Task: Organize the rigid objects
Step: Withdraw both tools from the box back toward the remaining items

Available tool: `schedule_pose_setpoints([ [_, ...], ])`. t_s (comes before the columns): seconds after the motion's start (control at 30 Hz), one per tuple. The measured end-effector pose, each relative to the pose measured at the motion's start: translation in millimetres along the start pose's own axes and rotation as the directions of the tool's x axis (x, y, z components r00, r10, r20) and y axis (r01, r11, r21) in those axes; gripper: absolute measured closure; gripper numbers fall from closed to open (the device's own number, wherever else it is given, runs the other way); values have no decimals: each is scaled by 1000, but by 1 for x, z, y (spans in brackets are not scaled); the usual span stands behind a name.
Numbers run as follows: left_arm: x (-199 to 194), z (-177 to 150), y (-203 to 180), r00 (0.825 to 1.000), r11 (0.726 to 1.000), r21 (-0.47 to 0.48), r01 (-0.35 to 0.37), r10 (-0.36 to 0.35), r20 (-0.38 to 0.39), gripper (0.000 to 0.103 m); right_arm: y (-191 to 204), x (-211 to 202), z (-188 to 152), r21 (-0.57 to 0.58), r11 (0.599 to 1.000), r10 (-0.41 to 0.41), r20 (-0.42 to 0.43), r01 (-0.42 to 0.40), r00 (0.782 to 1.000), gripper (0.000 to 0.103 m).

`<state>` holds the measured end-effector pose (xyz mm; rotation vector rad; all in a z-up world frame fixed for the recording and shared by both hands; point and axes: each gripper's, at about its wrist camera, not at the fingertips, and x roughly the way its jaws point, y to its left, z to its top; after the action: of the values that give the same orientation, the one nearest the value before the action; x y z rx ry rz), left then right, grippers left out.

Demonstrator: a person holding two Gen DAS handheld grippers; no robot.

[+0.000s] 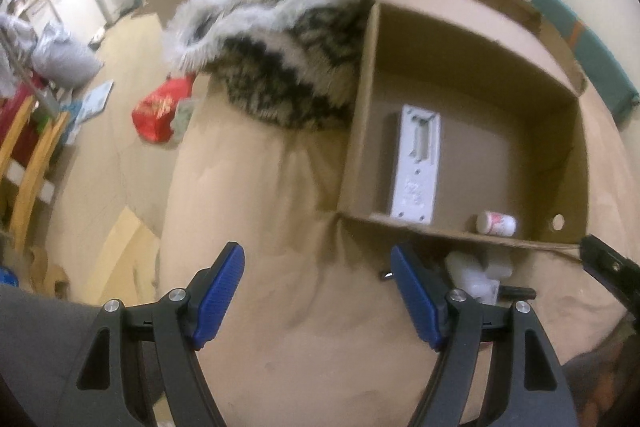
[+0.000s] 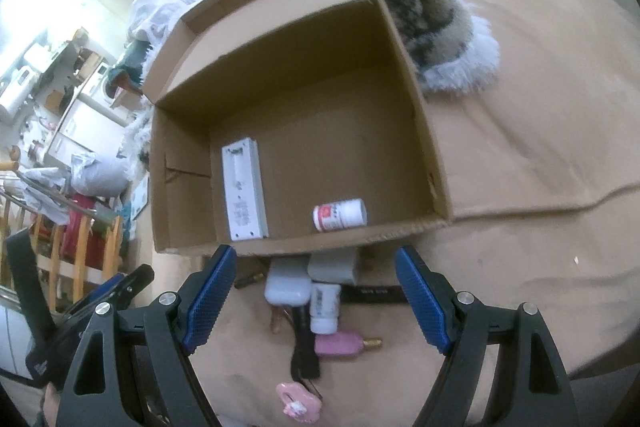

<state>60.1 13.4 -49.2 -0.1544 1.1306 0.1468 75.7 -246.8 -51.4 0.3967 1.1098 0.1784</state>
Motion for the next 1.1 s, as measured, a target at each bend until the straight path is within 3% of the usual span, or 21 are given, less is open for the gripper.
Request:
schedule_pose_setpoints([
  [0.2,28,-3,7,996,998,-55,-6,2,-84,30,-9,15,-6,4,999,-38,-52,38,998,17],
  [0.3,43,-5,1,992,998,-63,26,-33,-125,30,-11,23,-6,16,999,-42,-78,43,996,17],
  [0.47,78,-6,-18,971,996,-58,64,-76,-228,30,-7,32,-4,9,999,-44,-92,45,995,17],
  [0.67,111,-9,-41,938,988,-128,91,-129,-321,30,-8,34,-1,20,999,-48,-95,50,994,17],
  [0.8,125,-9,-48,941,990,-141,31,-76,-329,28,-11,35,1,39,998,-37,-100,41,994,17],
  [1.1,135,-1,-49,952,989,-146,18,-61,-300,24,-10,37,3,44,999,-23,-107,28,994,17],
])
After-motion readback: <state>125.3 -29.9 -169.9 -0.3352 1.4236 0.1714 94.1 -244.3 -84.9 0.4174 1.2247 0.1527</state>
